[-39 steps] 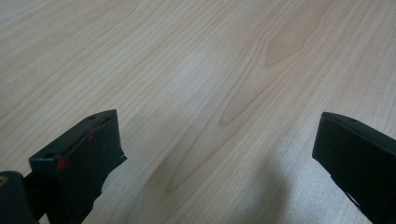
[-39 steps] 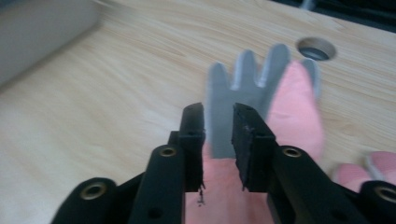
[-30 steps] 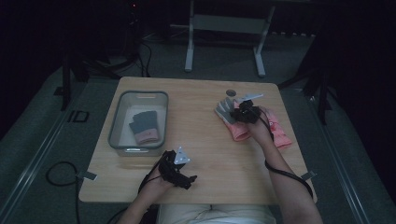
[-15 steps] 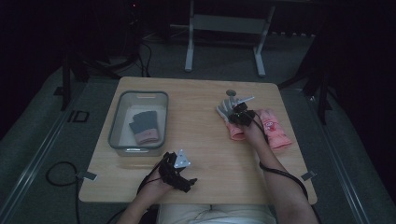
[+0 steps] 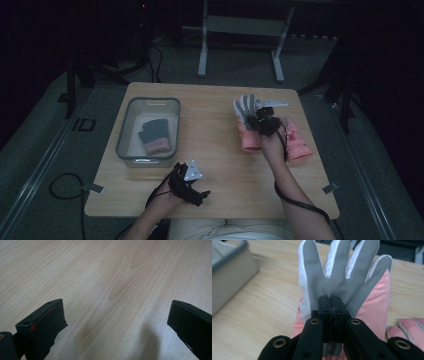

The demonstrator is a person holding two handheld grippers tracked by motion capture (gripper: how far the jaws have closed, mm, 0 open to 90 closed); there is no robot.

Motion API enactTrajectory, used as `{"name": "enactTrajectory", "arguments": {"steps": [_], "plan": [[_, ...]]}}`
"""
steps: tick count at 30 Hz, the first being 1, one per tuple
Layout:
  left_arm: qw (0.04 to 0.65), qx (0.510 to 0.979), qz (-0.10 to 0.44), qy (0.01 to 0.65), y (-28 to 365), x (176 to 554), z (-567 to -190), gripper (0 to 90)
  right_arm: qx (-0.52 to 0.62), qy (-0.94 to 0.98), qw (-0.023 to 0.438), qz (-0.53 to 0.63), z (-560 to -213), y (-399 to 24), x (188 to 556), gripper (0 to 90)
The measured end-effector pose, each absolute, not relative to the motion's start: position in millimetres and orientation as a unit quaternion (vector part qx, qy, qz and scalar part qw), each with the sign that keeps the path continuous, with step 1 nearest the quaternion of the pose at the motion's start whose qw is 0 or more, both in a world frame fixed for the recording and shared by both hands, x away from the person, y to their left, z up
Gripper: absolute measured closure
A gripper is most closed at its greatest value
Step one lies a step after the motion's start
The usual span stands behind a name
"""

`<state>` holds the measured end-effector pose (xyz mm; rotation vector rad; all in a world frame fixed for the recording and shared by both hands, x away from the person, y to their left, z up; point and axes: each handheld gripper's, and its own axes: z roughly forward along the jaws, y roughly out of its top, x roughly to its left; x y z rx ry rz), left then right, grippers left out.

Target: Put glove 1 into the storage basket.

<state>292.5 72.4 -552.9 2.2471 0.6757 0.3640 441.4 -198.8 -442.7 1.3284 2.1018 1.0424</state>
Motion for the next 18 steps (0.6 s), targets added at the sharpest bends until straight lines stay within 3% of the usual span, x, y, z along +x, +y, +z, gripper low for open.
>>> {"name": "enactTrajectory", "arguments": {"steps": [8, 18], "plan": [[0.379, 0.876, 0.146, 0.259, 70.5, 290.9, -550.7, 1.1, 0.506, 0.738, 0.218, 0.389, -431.1, -191.2, 392.3, 88.1], [0.375, 0.881, 0.147, 0.25, 67.8, 289.7, -550.4, 1.1, 0.536, 0.731, 0.221, 0.359, -478.2, -176.1, 370.5, 88.0]]}}
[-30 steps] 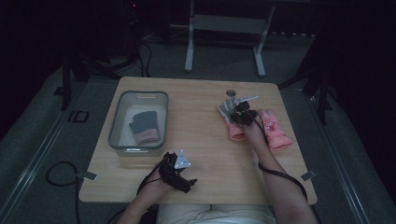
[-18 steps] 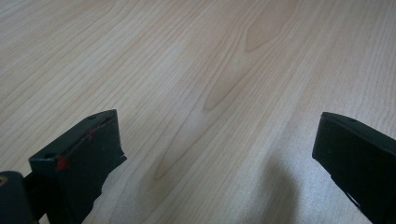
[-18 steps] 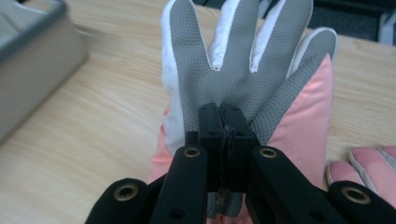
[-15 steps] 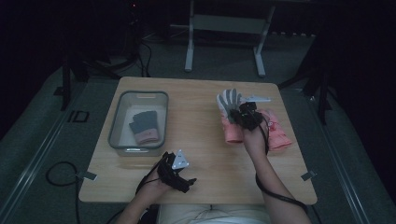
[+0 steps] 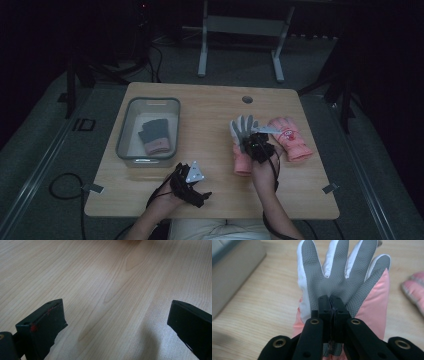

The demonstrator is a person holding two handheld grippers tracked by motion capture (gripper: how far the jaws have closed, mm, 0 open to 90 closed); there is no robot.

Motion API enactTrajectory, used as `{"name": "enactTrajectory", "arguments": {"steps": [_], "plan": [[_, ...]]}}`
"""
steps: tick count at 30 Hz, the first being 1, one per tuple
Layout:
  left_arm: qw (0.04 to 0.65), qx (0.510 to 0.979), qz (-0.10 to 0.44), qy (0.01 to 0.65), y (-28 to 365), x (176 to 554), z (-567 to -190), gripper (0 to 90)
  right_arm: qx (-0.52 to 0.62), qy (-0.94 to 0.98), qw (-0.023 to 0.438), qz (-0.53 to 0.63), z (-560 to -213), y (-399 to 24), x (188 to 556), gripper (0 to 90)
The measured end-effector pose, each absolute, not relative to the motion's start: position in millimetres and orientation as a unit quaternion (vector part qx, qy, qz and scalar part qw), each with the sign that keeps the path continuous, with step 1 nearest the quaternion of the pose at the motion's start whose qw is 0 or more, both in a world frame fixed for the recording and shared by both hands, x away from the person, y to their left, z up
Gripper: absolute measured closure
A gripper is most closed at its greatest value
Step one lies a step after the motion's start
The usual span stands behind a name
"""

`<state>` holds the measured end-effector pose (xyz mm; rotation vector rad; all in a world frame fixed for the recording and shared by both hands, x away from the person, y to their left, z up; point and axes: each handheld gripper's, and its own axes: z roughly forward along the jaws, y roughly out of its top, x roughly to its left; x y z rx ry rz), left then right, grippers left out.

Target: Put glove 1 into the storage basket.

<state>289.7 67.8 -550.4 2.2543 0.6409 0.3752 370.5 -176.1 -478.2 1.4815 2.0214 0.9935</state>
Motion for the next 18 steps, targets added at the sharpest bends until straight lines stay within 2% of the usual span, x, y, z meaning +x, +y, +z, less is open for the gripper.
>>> {"name": "enactTrajectory", "arguments": {"steps": [6, 12, 18], "plan": [[0.385, 0.878, 0.151, 0.242, 67.4, 288.2, -550.6, 1.1, 0.553, 0.734, 0.196, 0.343, -508.8, -169.7, 379.0, 87.8], [0.401, 0.871, 0.15, 0.242, 68.4, 288.7, -549.1, 1.1, 0.556, 0.736, 0.192, 0.335, -520.5, -160.3, 390.9, 87.2], [0.391, 0.877, 0.147, 0.236, 66.4, 287.7, -550.3, 1.1, 0.557, 0.74, 0.176, 0.333, -529.7, -152.4, 399.3, 84.6]]}}
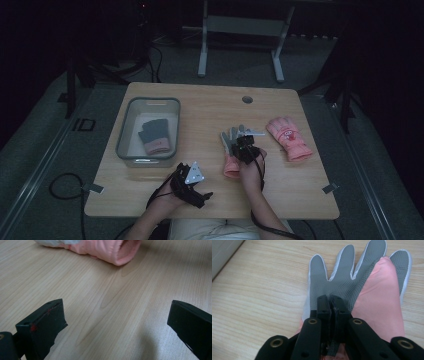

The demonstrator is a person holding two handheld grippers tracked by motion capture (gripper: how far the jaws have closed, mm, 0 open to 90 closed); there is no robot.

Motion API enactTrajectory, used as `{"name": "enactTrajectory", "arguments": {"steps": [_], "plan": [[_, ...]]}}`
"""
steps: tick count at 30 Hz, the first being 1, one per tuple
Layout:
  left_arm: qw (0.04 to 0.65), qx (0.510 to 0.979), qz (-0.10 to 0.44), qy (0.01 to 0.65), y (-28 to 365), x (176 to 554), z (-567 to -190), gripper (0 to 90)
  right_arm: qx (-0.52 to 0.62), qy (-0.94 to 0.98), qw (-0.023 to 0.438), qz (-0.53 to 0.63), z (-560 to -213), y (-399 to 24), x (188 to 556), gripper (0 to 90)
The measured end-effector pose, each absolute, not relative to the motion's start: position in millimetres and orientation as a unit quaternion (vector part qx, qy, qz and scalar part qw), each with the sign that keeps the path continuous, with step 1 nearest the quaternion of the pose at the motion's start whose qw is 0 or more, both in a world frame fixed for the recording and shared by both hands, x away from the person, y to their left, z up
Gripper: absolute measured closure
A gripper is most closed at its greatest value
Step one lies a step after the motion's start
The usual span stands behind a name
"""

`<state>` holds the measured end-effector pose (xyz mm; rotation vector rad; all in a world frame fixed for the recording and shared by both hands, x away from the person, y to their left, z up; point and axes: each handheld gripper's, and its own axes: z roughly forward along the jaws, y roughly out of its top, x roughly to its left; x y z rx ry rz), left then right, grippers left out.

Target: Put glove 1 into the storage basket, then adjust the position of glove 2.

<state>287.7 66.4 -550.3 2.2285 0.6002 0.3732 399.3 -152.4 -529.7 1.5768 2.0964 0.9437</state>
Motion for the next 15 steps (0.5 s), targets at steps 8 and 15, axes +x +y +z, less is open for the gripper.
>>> {"name": "enactTrajectory", "arguments": {"steps": [8, 15], "plan": [[0.392, 0.878, 0.145, 0.234, 65.9, 287.6, -550.8, 1.1, 0.539, 0.742, 0.183, 0.355, -514.7, -150.7, 396.9, 69.5], [0.392, 0.879, 0.145, 0.232, 65.6, 286.9, -550.4, 1.1, 0.465, 0.764, 0.182, 0.409, -475.1, -172.0, 392.2, 58.9]]}}
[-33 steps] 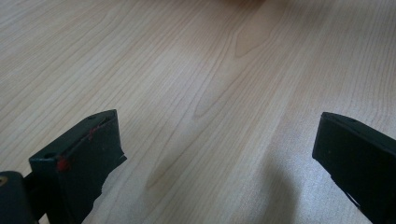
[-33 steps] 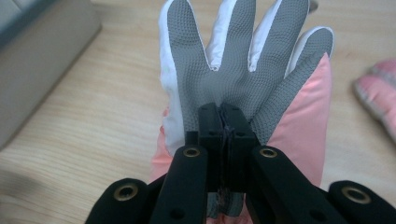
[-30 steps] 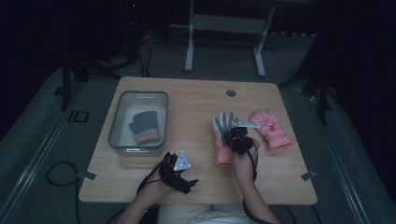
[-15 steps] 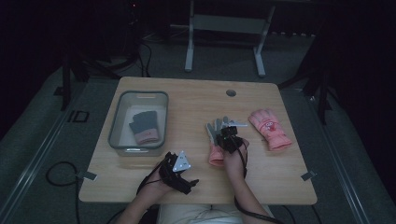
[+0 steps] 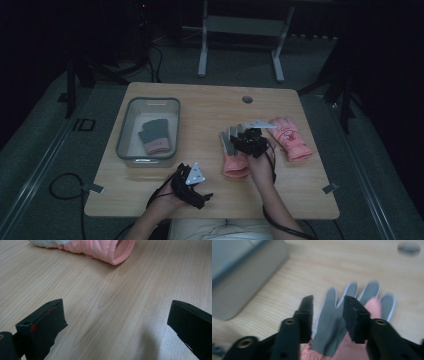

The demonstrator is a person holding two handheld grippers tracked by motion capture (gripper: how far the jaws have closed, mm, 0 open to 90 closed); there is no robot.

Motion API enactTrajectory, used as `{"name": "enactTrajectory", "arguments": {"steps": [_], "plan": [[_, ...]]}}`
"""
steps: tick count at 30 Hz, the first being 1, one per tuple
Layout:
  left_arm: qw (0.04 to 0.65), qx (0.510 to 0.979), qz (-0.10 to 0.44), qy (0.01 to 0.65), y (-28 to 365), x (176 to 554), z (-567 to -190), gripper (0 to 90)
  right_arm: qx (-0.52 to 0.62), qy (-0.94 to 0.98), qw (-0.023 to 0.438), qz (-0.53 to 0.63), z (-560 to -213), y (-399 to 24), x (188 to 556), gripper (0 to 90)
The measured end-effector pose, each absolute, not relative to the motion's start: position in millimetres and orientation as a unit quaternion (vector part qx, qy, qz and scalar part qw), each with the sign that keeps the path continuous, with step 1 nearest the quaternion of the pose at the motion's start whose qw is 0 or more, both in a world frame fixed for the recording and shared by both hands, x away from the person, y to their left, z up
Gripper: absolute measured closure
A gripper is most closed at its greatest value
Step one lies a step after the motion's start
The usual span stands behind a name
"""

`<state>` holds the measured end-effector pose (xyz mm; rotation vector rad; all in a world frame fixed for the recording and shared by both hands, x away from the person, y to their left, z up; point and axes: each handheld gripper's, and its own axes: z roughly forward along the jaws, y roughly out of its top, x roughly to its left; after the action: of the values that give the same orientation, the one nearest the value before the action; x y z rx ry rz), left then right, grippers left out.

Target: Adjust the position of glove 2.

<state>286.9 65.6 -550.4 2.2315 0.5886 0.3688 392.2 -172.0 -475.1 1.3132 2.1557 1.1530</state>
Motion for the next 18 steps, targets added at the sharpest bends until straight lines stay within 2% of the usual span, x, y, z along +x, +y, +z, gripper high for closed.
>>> {"name": "enactTrajectory", "arguments": {"steps": [5, 7, 18], "plan": [[0.389, 0.879, 0.148, 0.232, 66.2, 286.9, -550.5, 1.1, 0.417, 0.781, 0.216, 0.413, -453.9, -211.2, 389.5, 56.3], [0.388, 0.88, 0.149, 0.231, 65.9, 286.5, -550.7, 1.1, 0.406, 0.783, 0.216, 0.42, -450.4, -232.9, 391.1, 58.9], [0.383, 0.882, 0.148, 0.23, 64.0, 285.6, -549.9, 1.1, 0.412, 0.796, 0.254, 0.364, -451.3, -340.7, 420.3, 61.4]]}}
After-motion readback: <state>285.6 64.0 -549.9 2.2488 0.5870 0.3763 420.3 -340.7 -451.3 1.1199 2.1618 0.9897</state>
